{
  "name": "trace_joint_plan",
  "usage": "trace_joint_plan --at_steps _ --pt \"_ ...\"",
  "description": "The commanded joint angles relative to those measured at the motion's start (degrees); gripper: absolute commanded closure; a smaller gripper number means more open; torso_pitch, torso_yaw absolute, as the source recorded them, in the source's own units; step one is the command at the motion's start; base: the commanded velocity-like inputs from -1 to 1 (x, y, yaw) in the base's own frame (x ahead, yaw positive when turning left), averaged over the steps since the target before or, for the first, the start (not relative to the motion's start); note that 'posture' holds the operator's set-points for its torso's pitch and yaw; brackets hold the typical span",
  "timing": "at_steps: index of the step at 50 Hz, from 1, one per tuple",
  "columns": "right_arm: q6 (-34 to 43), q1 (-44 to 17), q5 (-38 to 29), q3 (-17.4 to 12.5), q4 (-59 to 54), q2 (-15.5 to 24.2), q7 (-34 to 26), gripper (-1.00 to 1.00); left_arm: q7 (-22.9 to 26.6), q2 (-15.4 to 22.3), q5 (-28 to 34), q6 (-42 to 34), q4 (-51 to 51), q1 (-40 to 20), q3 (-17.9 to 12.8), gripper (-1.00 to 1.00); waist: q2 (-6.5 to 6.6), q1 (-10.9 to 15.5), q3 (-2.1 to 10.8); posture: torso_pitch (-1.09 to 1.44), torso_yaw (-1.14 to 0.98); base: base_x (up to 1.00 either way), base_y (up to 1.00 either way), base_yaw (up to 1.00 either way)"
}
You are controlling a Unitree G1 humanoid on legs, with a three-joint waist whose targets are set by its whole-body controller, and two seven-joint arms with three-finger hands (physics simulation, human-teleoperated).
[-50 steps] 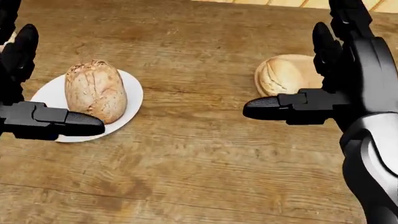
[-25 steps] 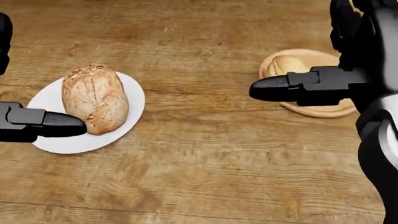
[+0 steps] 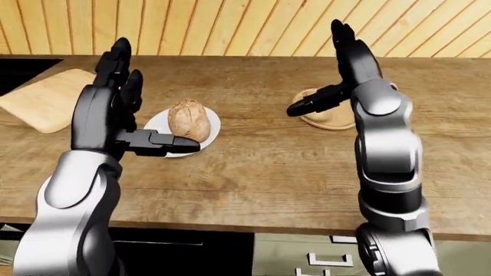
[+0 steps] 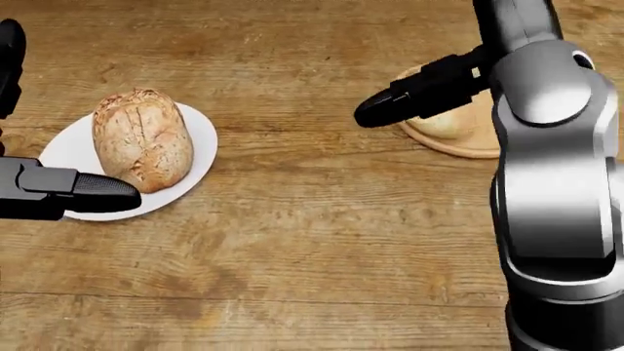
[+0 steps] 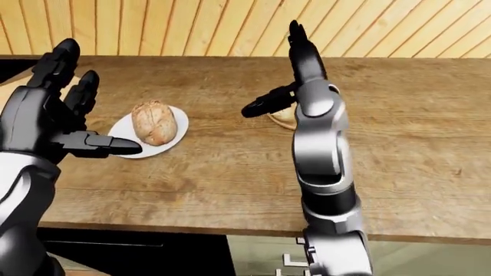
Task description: Place all breads on the cutting board.
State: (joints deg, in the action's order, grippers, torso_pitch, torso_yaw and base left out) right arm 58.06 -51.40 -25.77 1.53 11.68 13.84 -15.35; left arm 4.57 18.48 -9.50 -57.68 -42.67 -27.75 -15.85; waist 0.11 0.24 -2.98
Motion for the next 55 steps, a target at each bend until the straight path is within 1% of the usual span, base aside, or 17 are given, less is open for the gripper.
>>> trace_joint_plan --at_steps 1,6,10,14,15,16,18,20,21,22,23,28,35,42,47,51,55 --pt "-2.8 -1.9 -5.0 -0.4 0.1 -0.1 -2.6 -1.00 0.0 0.6 0.2 1.6 -1.3 -1.3 -0.6 -1.00 0.26 0.0 1.30 0.00 0.00 0.00 0.00 0.00" --pt "-6.1 -2.2 -11.2 -0.4 -4.1 -1.7 -6.4 -1.00 0.1 0.7 0.1 1.6 -1.1 -1.3 -1.0 -1.00 0.17 0.3 1.16 0.00 0.00 0.00 0.00 0.00" --pt "-8.3 -3.3 -14.9 -1.3 -8.2 -1.9 -8.4 -1.00 0.0 0.9 -0.2 1.1 -1.4 -1.5 -1.2 -1.00 -1.47 0.4 0.69 0.00 0.00 0.00 0.00 0.00" --pt "-9.2 -3.9 -16.7 -1.9 -11.2 -2.5 -9.4 -1.00 -0.1 1.2 -0.5 0.6 -1.7 -1.8 -1.3 -1.00 -2.62 0.1 0.33 0.00 0.00 0.00 0.00 0.00" --pt "-9.4 -4.1 -16.9 -2.2 -11.8 -2.6 -9.4 -1.00 -0.2 1.3 -0.4 0.7 -1.7 -1.8 -1.3 -1.00 -1.51 0.1 0.98 0.00 0.00 0.00 0.00 0.00" --pt "-9.7 -4.3 -16.9 -2.4 -12.5 -2.7 -9.4 -1.00 -0.2 1.3 -0.5 0.6 -1.8 -1.8 -1.4 -1.00 -1.54 0.4 1.26 0.00 0.00 0.00 0.00 0.00" --pt "-10.9 -5.1 -16.3 -3.0 -15.0 -2.7 -8.5 -1.00 -0.2 1.4 -0.6 0.4 -1.9 -1.9 -1.5 -1.00 -0.63 0.0 2.21 0.00 0.00 0.00 0.00 0.00" --pt "-11.7 -5.7 -15.5 -3.2 -17.1 -2.9 -7.4 -1.00 -0.3 1.4 -0.7 0.3 -1.8 -2.0 -1.4 -1.00 1.06 -0.6 3.13 0.00 0.00 0.00 0.00 0.00" --pt "-12.0 -6.0 -15.1 -3.2 -18.1 -3.1 -6.9 -1.00 -0.3 1.4 -0.7 0.4 -1.8 -2.0 -1.3 -1.00 2.38 -0.8 3.33 0.00 0.00 0.00 0.00 0.00" --pt "-12.4 -6.2 -14.7 -3.2 -19.0 -3.2 -6.4 -1.00 -0.3 1.4 -0.7 0.3 -1.9 -2.0 -1.4 -1.00 1.67 -1.0 2.96 0.00 0.00 0.00 0.00 0.00" --pt "-12.8 -6.3 -14.3 -3.2 -19.8 -3.3 -5.9 -1.00 -0.3 1.4 -0.8 0.3 -1.9 -2.0 -1.5 -1.00 1.99 -0.7 2.46 0.00 0.00 0.00 0.00 0.00" --pt "-13.7 -6.1 -13.8 -2.7 -21.8 -3.2 -5.2 -0.98 -0.3 1.6 -1.0 0.6 -1.7 -1.8 -1.9 -1.00 1.88 -0.7 2.35 0.00 0.00 0.00 0.00 0.00" --pt "-15.8 -7.0 -12.5 -3.4 -26.4 -2.5 -3.3 -0.77 -0.5 1.6 -1.0 0.9 -1.6 -1.7 -1.6 -1.00 1.59 -0.4 2.09 0.00 0.00 0.00 0.00 0.00" --pt "-18.6 -7.5 -10.2 -4.3 -32.8 -1.0 -0.3 -0.80 -0.4 1.6 -0.9 1.0 -1.5 -1.7 -1.5 -1.00 1.37 -0.3 2.18 0.00 0.00 0.00 0.00 0.00" --pt "-19.5 -7.3 -9.1 -4.5 -35.0 -0.2 1.0 -0.64 -0.3 1.6 -0.8 1.1 -1.4 -1.6 -1.4 -1.00 1.22 -0.1 2.20 0.00 0.00 0.00 0.00 0.00" --pt "-20.2 -7.8 -8.5 -4.5 -36.6 0.0 1.7 -0.36 -0.3 1.6 -0.8 0.9 -1.5 -1.8 -1.4 -1.00 1.20 -0.1 2.17 0.00 0.00 0.00 0.00 0.00" --pt "-21.1 -7.8 -8.2 -4.4 -37.9 0.0 2.5 -0.29 -0.2 1.6 -0.9 1.1 -1.7 -1.4 -1.8 -1.00 1.17 0.0 2.12 0.00 0.00 0.00 0.00 0.00"
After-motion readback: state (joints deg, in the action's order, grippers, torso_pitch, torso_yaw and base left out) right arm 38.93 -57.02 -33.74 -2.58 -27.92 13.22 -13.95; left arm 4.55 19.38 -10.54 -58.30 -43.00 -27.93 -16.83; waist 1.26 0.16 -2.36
